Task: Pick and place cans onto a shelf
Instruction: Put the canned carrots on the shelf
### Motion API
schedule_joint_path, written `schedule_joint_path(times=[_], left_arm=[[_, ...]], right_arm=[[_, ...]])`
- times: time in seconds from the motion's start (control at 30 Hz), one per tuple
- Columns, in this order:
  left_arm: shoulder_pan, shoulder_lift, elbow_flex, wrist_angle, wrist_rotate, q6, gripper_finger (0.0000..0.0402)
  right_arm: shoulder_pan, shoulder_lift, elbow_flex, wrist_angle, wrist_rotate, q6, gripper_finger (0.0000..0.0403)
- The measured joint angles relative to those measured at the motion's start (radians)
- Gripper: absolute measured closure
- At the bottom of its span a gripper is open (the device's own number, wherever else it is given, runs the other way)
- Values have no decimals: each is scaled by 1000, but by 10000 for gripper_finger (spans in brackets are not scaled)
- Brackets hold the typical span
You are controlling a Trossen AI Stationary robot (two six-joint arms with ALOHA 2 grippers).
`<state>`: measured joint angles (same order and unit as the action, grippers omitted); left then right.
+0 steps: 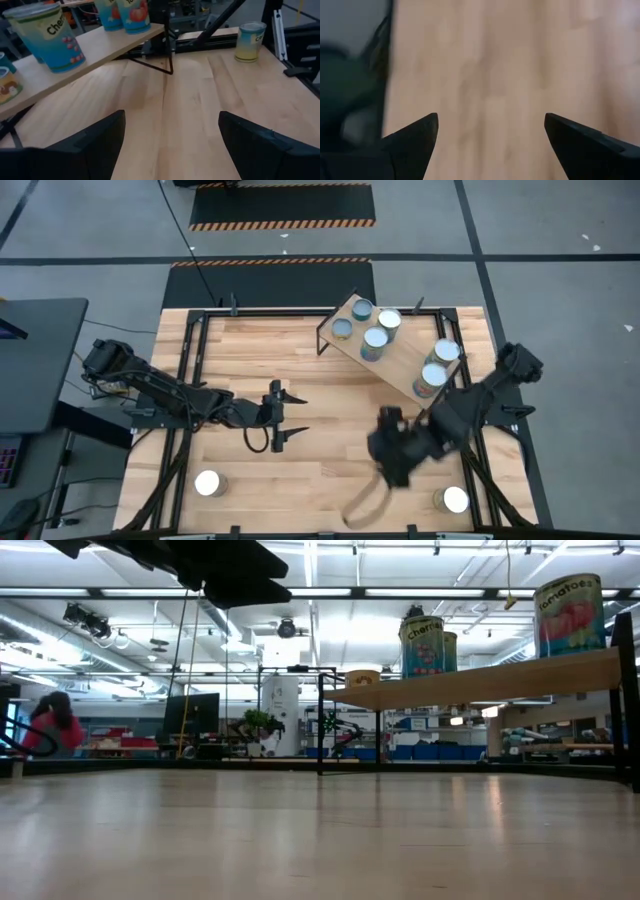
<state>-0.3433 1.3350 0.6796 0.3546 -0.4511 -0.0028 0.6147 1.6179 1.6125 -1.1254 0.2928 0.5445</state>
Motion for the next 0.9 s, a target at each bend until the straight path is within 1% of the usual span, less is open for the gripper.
schedule_joint_path(times=[0.13, 0.27, 0.33, 0.43, 0.5, 0.6, 0.77, 0.83, 0.9], left_arm=[[16, 0, 0, 0, 0, -38, 76], [32, 0, 0, -1, 0, -38, 76], [39, 0, 0, 0, 0, -38, 76], [39, 0, 0, 0, 0, -39, 76], [38, 0, 0, -1, 0, -42, 76], [38, 0, 0, 0, 0, -34, 76], [38, 0, 0, 0, 0, -34, 76], [38, 0, 0, 0, 0, -34, 76], [38, 0, 0, 0, 0, -33, 76]], right_arm=[[122, 37, 9, -51, -64, 68, 30], [230, 56, 7, -107, -53, 163, 30], [284, 56, 3, -158, -59, 260, 30], [361, 56, -25, -257, -99, 448, 30], [407, 54, -58, -283, -130, 573, 30], [461, 38, -117, -231, -146, 737, 30], [536, 5, -226, -132, -191, 924, 29], [557, -1, -246, -79, -195, 952, 27], [576, 1, -249, -50, -184, 932, 24]])
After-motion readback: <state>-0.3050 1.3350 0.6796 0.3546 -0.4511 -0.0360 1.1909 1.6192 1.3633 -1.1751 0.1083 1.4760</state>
